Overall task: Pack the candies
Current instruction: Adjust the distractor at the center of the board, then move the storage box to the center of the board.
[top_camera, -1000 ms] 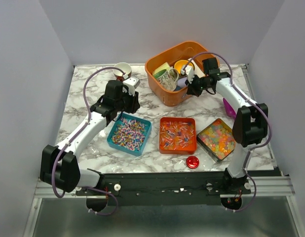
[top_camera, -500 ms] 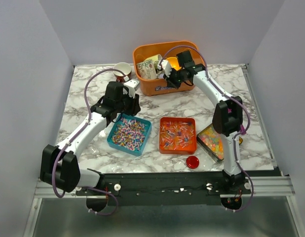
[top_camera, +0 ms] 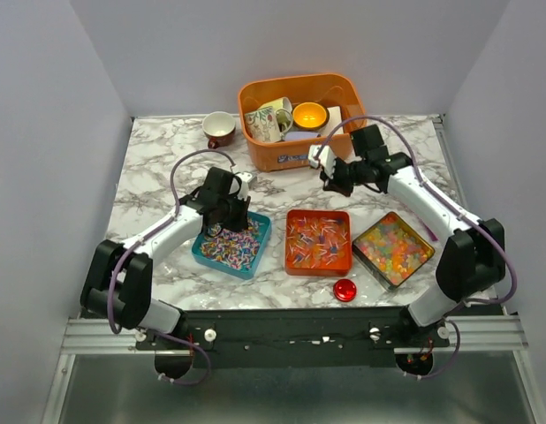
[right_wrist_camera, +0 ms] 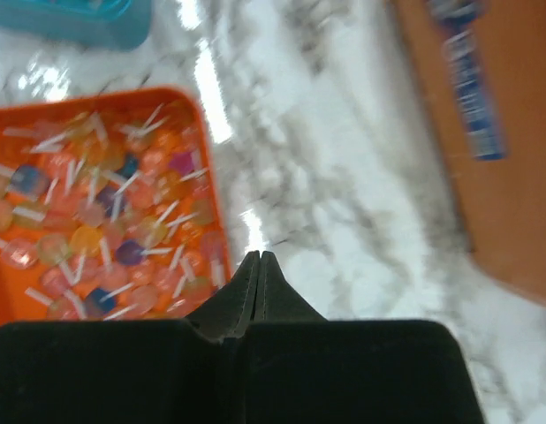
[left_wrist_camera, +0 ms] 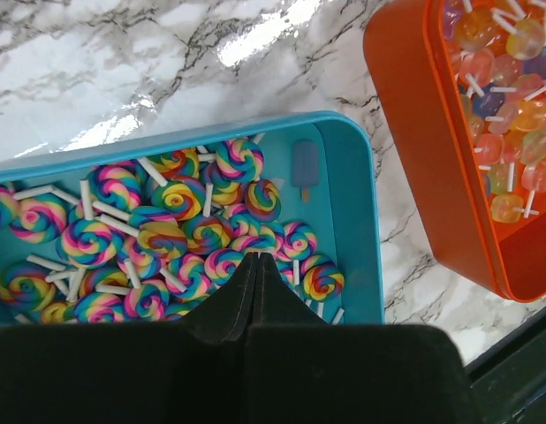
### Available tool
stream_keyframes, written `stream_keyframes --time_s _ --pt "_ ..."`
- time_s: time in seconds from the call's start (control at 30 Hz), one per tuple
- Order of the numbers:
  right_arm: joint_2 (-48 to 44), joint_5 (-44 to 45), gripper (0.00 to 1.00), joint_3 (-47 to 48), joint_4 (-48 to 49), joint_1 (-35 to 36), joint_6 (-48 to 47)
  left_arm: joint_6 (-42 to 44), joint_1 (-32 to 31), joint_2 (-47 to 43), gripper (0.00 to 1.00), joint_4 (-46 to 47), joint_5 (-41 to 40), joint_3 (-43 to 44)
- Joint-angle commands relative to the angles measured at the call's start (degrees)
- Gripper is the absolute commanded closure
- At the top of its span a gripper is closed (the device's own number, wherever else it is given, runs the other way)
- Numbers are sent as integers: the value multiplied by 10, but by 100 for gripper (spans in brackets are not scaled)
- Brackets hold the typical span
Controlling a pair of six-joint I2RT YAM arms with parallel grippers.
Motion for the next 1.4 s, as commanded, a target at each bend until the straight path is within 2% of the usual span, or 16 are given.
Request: stream_keyframes --time_s 0.0,0.07,0.23,0.37,0.67,0.93,1.13,1.2,1.37 --pt "-19 14 99 -137 34 27 -88 -36 -18 41 99 63 -31 -6" --pt "-18 23 99 -173 64 38 -102 -52 -23 64 99 89 -42 -4" --pt "44 36 99 -150 65 45 -96 -49 -29 107 98 131 -47 6" --pt "72 76 99 -150 144 45 -92 -46 -29 163 97 151 -48 49" --pt "189 147 99 -14 213 45 -14 -50 -29 276 97 167 -40 181" --pt "273 203 99 113 216 45 12 -59 -22 310 96 183 -57 251" --pt "232 184 99 109 182 45 22 -65 -9 269 95 174 -29 264" --pt "174 184 99 92 166 45 34 -66 -7 223 95 151 -13 256" --pt "20 188 99 -36 129 31 26 -59 -4 128 92 93 48 201"
